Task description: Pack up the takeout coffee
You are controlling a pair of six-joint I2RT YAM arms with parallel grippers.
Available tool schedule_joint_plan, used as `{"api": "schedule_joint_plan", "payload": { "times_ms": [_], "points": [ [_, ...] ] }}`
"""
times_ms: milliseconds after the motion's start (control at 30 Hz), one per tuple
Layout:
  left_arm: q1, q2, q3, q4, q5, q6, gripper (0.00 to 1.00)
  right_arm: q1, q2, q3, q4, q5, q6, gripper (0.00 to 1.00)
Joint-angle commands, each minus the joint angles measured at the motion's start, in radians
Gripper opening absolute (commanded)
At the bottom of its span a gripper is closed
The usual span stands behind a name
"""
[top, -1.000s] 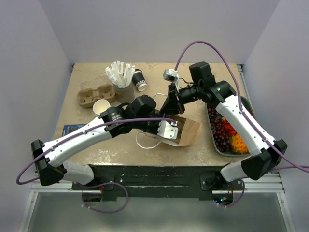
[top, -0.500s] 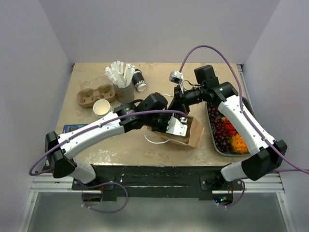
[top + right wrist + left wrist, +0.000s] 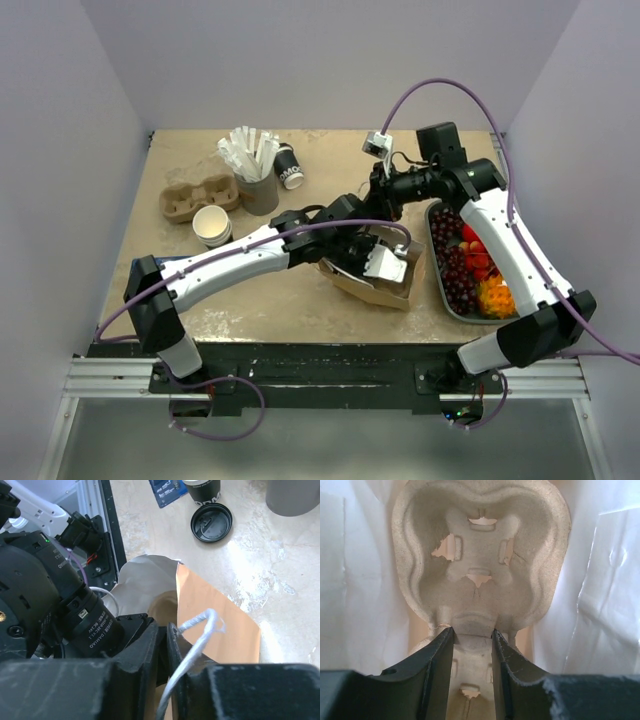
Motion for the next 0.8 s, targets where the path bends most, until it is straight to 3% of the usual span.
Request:
{"api": "schedule_joint_plan", "payload": {
  "times_ms": [0,133,767],
  "points": [
    [0.002,0.024,0.037,-0.015,0.008,-0.012,0.0,-0.004,0.022,0.056,0.035,0.006,0.026,0.13],
    [0.002,0.082,0.094,-0.056,-0.01,0.02,0.0,-0.004,0.035,0.063,0.065,0.017,0.049,0.0],
    [0.002,0.194,0.169,-0.072,-0.05,0.18,0.0,-0.006,0.058,0.102,0.073,-0.081,0.044,0.0]
  ]
}}
